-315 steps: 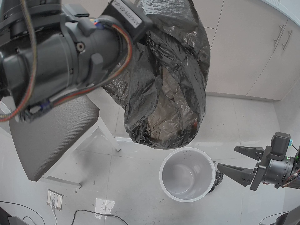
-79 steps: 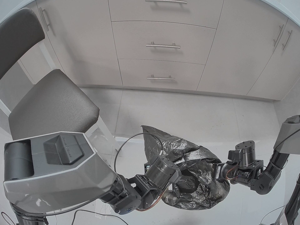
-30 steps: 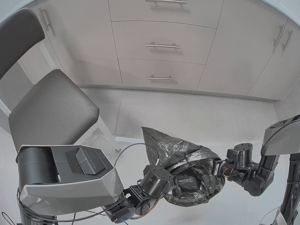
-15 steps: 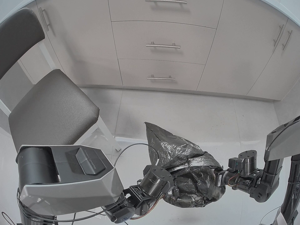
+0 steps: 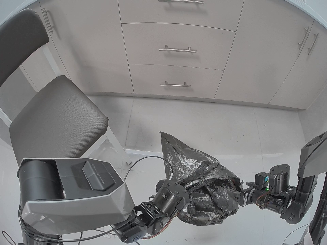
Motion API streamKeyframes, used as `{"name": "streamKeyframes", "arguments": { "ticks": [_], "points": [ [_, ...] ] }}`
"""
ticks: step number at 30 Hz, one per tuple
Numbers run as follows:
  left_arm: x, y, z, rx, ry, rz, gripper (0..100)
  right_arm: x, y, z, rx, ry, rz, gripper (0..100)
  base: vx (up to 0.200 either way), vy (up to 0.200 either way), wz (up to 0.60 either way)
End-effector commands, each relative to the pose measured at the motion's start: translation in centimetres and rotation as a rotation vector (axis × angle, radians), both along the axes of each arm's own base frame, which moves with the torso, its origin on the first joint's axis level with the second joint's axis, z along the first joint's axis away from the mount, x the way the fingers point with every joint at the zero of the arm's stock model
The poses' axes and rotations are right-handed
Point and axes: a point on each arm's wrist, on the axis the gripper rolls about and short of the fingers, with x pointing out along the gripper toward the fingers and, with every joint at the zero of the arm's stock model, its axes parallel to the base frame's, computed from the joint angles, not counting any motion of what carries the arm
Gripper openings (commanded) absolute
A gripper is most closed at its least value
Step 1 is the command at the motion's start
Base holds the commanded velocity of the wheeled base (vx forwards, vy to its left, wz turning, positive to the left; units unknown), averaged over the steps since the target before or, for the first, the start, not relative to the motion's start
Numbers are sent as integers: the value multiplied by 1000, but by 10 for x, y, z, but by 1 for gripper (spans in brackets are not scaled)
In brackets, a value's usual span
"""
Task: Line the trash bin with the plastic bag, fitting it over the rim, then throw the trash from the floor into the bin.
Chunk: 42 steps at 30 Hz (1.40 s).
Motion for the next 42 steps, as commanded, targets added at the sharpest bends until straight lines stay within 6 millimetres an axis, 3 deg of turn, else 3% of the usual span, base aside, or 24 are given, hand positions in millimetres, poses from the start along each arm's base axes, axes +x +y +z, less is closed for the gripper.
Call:
{"name": "streamKeyframes", "arguments": {
  "ticks": [1, 6, 10, 13, 14, 15, 16, 17, 18, 19, 24, 32, 35, 38, 39, 42],
  "points": [
    [0, 0, 1, -3, -1, 1, 0, 1, 1, 1, 4, -9, 0, 100, 0, 0, 0],
    [0, 0, 1, -5, -2, 1, 0, 0, 6, 18, 28, -84, 27, 100, 0, 0, 0],
    [0, 0, 2, -8, -3, 2, 0, 10, 20, 47, 72, -210, 46, 100, 0, 0, 0],
    [0, -1, 4, -24, -15, 2, 0, 28, 35, 77, 56, -238, 17, 100, 0, 0, 0],
    [1, -1, 4, -25, -16, 2, 0, 29, 36, 79, 54, -236, 18, 100, 0, 0, 0],
    [0, 0, 3, -27, -19, 1, 0, 42, 47, 103, 50, -228, 17, 100, 0, 0, 0],
    [0, 0, 3, -25, -18, 1, 0, 44, 49, 106, 51, -226, 20, 100, 0, 0, 0],
    [0, 0, 3, -25, -18, 1, 0, 54, 59, 126, 53, -224, 31, 100, 0, 0, 0],
    [0, 0, 3, -25, -18, 1, 0, 54, 59, 126, 53, -224, 31, 100, 0, 0, 0],
    [-1, 1, 3, -27, -19, 1, 0, 67, 71, 148, 57, -229, 45, 100, 0, 0, 0],
    [-1, 0, 3, -30, -21, -2, 0, 96, 102, 177, 58, -210, 79, 100, 0, 0, 0],
    [-1, 0, 3, -31, -21, -1, 0, 117, 139, 180, 57, -201, 127, 100, 0, 0, 0],
    [-2, 0, 3, -31, -21, -2, 0, 115, 155, 165, 52, -163, 158, 100, 0, 0, 0],
    [-2, 0, 3, -31, -21, -2, 0, 113, 158, 161, 60, -148, 160, 100, 0, 0, 0],
    [-2, 0, 3, -31, -21, -2, 0, 108, 170, 152, 88, -107, 169, 100, 0, 0, 0],
    [-2, 0, 3, -31, -21, -2, 0, 107, 175, 138, 74, -74, 178, 100, 0, 0, 0]
  ]
}}
